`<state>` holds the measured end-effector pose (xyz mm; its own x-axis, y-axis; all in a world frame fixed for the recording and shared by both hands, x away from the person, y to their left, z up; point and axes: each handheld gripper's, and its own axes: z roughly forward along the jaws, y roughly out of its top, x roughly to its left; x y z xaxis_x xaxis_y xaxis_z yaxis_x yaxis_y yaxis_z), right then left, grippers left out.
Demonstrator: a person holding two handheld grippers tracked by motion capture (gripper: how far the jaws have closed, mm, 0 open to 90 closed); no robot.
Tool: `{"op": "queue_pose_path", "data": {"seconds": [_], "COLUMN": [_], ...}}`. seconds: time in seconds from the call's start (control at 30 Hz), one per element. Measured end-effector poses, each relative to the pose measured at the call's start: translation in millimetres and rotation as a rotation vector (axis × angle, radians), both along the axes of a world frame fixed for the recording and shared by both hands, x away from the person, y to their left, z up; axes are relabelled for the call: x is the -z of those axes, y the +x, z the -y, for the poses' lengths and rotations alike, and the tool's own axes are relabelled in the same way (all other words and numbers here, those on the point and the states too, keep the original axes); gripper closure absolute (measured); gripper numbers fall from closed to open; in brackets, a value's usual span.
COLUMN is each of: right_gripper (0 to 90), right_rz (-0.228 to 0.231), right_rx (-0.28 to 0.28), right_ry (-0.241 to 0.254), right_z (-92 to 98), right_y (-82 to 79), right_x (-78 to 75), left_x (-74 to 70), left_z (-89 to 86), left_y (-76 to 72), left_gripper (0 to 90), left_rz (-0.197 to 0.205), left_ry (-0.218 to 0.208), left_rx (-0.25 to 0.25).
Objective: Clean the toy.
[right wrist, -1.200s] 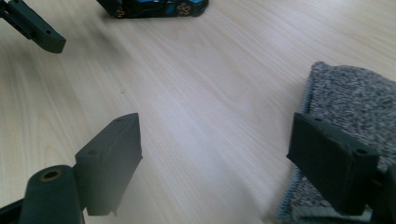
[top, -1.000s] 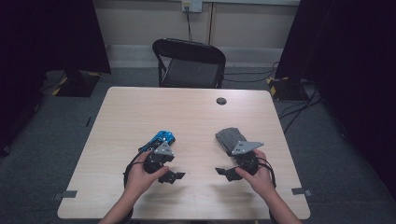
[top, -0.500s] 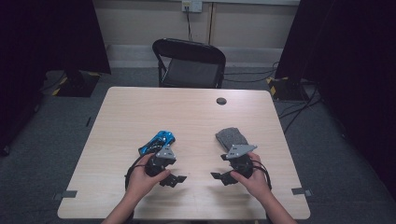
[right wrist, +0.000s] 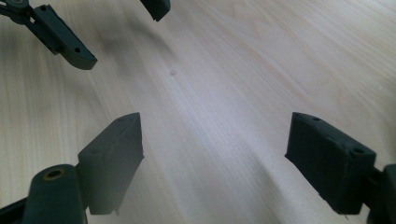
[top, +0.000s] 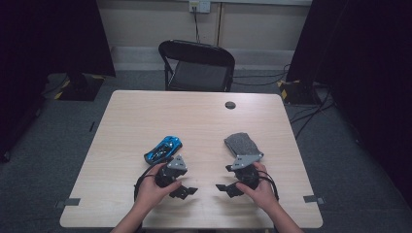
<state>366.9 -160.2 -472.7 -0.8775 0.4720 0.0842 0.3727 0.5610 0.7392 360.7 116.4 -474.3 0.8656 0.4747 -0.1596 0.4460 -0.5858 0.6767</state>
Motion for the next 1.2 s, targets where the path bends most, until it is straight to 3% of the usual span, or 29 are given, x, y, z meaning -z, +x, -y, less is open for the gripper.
{"op": "queue_pose_path", "data": {"seconds": [0.7, 0.93, 1.1, 1.2], "right_gripper": [19.1, 19.0, 18.8, 18.0], "right_rz": [-0.020, -0.018, 0.019, 0.051], "right_rx": [-0.031, -0.041, -0.044, -0.050], "right_ry": [-0.019, -0.035, -0.037, -0.042], "right_z": [-5.8, -7.1, -7.9, -8.6], "right_y": [-8.0, -11.3, -13.1, -15.4], "right_x": [18.5, 25.5, 27.9, 30.2], "left_x": [15.6, 18.2, 21.4, 22.9], "left_z": [7.8, 9.3, 11.0, 11.1], "left_y": [-5.5, -7.4, -10.2, -10.6], "left_gripper": [17.4, 15.8, 14.8, 13.0], "left_rz": [-0.002, 0.037, 0.107, 0.111], "left_ry": [0.040, 0.044, 0.070, 0.060], "left_rx": [0.029, 0.053, 0.094, 0.096]}}
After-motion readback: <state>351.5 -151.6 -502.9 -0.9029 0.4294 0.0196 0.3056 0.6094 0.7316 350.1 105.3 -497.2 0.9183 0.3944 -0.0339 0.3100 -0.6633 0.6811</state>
